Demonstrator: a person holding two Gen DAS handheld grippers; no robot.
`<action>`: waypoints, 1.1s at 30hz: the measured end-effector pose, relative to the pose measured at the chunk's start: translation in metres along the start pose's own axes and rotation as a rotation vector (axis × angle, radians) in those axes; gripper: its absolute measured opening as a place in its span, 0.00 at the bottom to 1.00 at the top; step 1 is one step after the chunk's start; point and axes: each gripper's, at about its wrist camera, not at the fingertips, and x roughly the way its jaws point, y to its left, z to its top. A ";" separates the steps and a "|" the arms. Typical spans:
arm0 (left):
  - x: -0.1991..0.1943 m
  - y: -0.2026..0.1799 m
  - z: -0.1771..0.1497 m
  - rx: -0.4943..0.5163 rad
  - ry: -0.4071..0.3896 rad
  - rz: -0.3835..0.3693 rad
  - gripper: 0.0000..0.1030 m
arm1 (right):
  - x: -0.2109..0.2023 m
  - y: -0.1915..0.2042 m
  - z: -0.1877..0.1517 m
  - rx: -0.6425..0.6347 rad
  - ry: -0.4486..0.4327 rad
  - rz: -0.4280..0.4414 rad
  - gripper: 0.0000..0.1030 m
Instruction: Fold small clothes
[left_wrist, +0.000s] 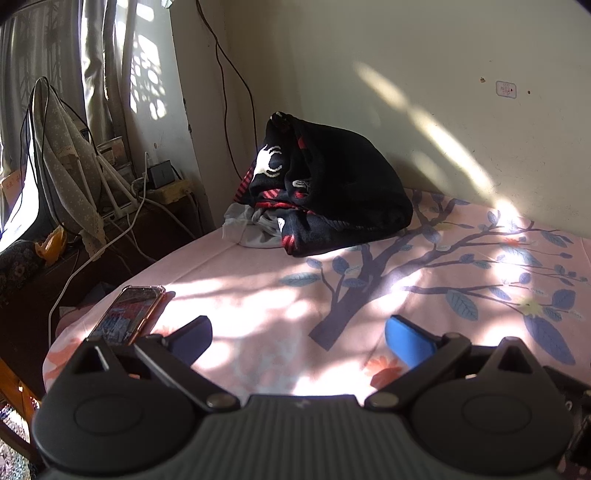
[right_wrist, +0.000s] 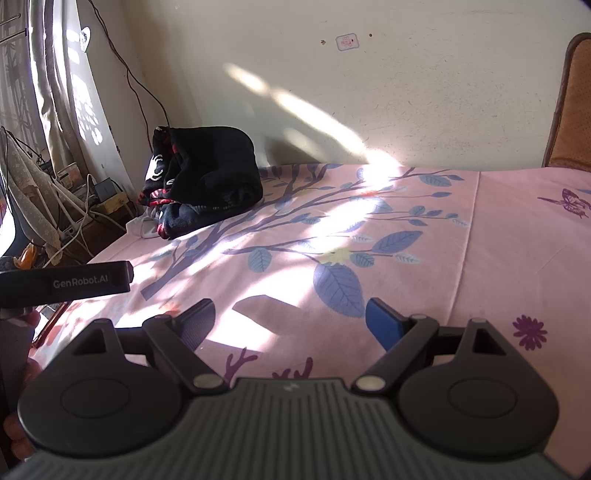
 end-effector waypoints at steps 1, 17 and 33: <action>0.000 0.000 0.000 -0.001 0.000 0.000 1.00 | 0.000 0.000 0.000 0.000 -0.001 0.000 0.88; -0.003 -0.001 0.003 0.006 -0.019 0.022 1.00 | 0.000 0.000 0.000 0.001 0.000 0.000 0.88; -0.005 -0.006 0.002 0.033 -0.008 -0.015 1.00 | 0.000 -0.001 0.000 0.001 -0.001 0.001 0.88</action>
